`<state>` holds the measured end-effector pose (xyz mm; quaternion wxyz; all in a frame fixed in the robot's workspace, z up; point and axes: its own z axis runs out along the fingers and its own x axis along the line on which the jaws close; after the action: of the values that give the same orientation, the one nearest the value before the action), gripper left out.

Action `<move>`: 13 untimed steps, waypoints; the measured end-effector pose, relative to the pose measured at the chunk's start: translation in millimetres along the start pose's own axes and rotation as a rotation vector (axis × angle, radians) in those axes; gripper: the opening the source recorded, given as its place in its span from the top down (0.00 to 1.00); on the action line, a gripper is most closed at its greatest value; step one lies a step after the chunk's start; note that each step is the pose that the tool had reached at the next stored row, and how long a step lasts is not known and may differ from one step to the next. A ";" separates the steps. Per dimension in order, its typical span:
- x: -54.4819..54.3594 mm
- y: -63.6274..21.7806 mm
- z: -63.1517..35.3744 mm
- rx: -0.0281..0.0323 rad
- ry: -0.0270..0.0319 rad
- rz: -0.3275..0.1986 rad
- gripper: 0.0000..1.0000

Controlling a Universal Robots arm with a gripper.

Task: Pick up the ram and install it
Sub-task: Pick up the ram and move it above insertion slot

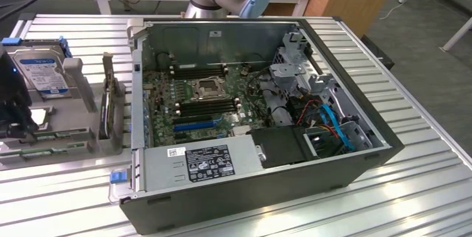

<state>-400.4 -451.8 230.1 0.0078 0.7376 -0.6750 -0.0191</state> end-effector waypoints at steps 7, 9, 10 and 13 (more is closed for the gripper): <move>5.4 0.8 8.9 0.0035 -0.0008 0.045 0.70; 13.4 2.4 10.5 0.0035 -0.0009 0.045 0.70; 17.8 3.5 11.8 0.0034 -0.0008 0.045 0.70; 21.3 5.1 17.4 0.0040 -0.0010 0.045 0.70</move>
<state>-404.2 -473.2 212.5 0.0064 0.7222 -0.6914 -0.0179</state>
